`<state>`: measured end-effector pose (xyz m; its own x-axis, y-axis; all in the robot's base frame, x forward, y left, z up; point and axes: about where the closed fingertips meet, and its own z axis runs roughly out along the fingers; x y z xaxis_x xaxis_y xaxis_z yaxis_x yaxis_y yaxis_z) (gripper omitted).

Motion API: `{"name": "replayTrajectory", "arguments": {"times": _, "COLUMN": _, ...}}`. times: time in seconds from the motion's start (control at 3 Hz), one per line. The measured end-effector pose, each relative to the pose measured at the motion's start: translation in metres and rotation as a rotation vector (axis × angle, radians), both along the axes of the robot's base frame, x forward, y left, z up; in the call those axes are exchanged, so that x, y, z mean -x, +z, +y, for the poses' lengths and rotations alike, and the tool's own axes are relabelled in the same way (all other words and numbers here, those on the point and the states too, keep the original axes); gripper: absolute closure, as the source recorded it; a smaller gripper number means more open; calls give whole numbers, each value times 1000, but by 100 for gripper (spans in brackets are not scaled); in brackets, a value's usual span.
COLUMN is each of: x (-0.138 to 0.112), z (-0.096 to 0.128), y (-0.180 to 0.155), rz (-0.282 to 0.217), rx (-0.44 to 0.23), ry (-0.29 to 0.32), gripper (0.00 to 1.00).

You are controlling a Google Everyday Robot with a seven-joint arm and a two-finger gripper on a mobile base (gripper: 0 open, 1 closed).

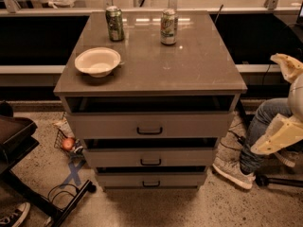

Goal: Open bottom drawer

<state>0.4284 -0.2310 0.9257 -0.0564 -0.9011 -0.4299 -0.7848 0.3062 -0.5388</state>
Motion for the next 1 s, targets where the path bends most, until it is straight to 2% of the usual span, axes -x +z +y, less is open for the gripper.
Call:
{"name": "replayTrajectory", "arguments": {"times": 0.33, "x": 2, "z": 1, "y": -1, "rz": 8, "rx": 0, "ry": 3, "gripper": 0}}
{"name": "replayTrajectory", "arguments": {"times": 0.67, "x": -7, "z": 7, "y": -48, "rz": 44, "rx": -50, "ry": 4, "gripper": 0}}
{"name": "replayTrajectory", "arguments": {"times": 1.0, "x": -14, "z": 16, "y": -104, "rz": 59, "rx": -103, "ry": 8, "gripper": 0}}
